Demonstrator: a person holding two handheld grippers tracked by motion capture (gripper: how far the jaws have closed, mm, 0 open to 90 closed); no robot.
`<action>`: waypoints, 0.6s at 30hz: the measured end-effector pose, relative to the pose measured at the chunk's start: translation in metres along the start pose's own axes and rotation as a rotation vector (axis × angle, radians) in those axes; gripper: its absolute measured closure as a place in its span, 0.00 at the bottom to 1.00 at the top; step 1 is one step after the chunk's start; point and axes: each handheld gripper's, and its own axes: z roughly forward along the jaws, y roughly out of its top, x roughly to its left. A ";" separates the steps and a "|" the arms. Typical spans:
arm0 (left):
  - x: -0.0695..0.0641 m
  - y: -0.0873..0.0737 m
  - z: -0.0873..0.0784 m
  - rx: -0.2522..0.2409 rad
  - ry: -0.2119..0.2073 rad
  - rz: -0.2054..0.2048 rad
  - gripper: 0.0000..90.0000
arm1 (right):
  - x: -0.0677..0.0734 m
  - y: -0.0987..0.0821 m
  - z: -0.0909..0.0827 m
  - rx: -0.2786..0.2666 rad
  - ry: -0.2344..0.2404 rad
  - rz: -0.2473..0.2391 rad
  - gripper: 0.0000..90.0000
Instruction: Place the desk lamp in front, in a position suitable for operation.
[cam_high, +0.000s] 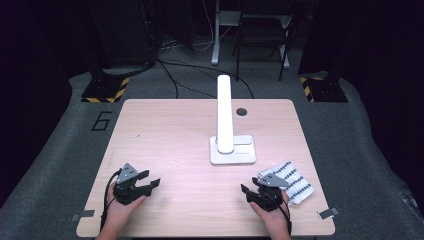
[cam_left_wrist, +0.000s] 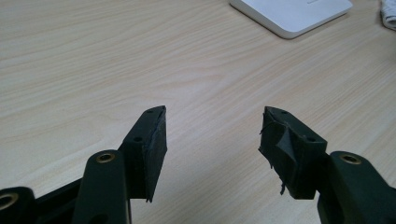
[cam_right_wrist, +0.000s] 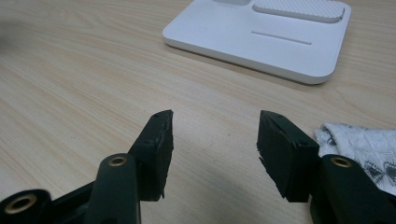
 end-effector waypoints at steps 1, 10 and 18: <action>0.000 0.000 0.000 -0.002 -0.003 -0.002 0.46 | 0.000 0.000 -0.001 0.004 -0.002 0.008 0.50; -0.004 0.002 -0.002 -0.008 -0.005 0.014 0.44 | 0.002 0.000 0.000 -0.006 -0.002 -0.001 0.50; -0.002 -0.001 -0.006 -0.007 -0.020 0.009 0.40 | 0.000 0.007 0.001 -0.017 -0.010 0.008 0.50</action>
